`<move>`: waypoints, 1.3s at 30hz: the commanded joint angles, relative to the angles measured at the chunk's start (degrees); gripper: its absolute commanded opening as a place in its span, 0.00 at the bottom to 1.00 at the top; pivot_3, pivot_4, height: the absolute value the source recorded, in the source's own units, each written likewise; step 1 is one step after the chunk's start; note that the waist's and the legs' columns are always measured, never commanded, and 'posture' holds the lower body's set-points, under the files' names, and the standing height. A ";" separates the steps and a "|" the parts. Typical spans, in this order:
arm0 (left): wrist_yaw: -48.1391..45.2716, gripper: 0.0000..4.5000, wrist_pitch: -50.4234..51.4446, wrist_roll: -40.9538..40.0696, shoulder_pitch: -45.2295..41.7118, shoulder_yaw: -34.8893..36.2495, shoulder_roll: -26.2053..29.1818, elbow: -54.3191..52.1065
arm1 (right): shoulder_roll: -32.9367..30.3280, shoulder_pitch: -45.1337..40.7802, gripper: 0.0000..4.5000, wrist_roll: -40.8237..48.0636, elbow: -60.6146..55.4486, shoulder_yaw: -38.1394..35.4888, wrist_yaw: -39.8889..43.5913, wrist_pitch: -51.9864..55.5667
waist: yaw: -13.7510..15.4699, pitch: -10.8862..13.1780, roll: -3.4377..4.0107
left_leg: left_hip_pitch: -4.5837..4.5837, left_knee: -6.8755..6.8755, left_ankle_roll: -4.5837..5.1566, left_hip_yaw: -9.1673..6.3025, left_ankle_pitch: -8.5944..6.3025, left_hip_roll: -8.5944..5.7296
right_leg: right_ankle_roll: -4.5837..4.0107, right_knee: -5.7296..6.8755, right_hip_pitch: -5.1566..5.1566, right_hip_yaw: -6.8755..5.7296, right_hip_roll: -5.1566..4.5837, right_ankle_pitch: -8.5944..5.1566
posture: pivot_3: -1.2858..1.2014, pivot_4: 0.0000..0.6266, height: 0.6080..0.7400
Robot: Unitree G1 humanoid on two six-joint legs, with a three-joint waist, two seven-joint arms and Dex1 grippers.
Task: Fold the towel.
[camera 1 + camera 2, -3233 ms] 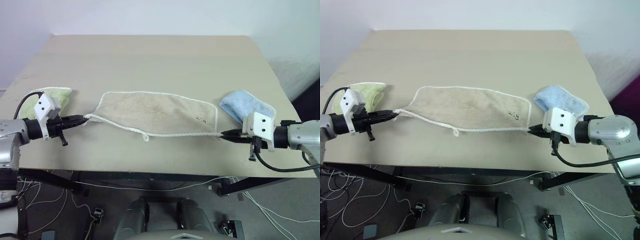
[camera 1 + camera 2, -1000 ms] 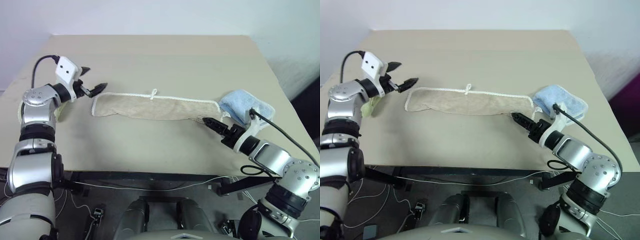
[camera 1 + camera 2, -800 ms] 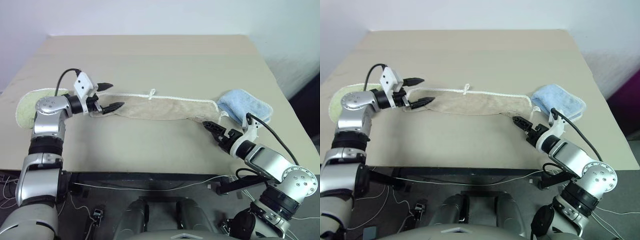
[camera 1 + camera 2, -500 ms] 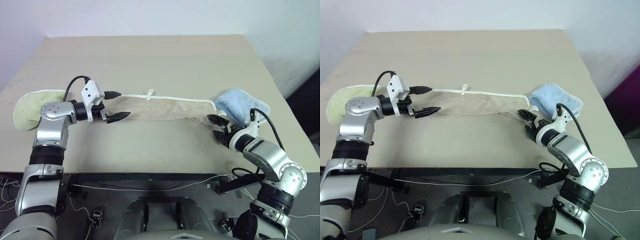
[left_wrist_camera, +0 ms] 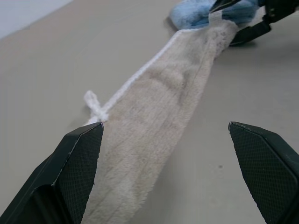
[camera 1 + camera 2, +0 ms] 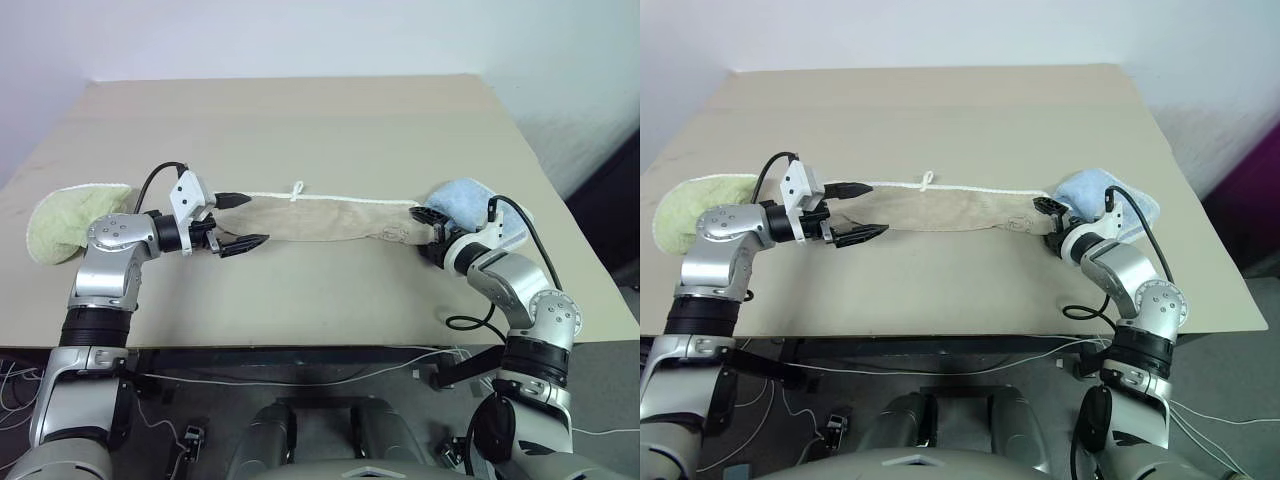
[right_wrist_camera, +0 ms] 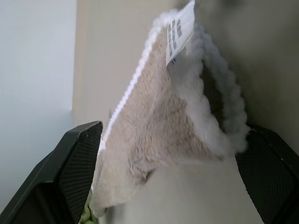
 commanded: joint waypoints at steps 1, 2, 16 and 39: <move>0.45 1.00 0.19 -1.01 -0.01 0.14 0.26 -2.38 | 0.09 -0.52 0.72 -1.09 0.33 0.38 0.09 -1.39 | -0.02 0.00 0.00 | 0.00 -0.02 0.00 0.00 0.00 0.00 | 0.00 0.00 -0.01 0.01 -0.02 0.00 | 0.52 0.24 1.00; 0.48 1.00 0.33 -1.10 0.20 0.14 0.30 -2.70 | 0.07 -0.30 0.65 -0.89 -0.19 0.30 -0.06 -1.45 | 0.00 0.00 0.01 | 0.00 -0.02 0.00 0.00 0.00 0.00 | 0.00 -0.01 -0.01 0.02 -0.01 0.00 | 0.52 0.24 1.00; 0.62 1.00 0.90 -1.26 1.77 -0.54 0.08 -4.06 | -9.53 2.28 0.00 2.83 -9.66 -0.89 2.00 1.16 | 0.48 0.03 0.05 | -0.22 -0.15 0.01 -0.02 0.00 -0.01 | 0.00 -0.26 -0.13 -0.03 -0.06 0.00 | 0.52 0.24 1.00; 3.49 1.00 0.29 -0.86 2.84 -2.82 -3.57 -4.69 | -22.21 -20.13 0.00 -48.77 -10.99 44.84 54.56 3.09 | 1.39 0.06 0.04 | -0.95 -0.06 0.02 -0.12 -0.02 0.02 | 0.02 -0.47 -0.76 -0.17 -0.09 0.03 | 0.52 0.24 1.00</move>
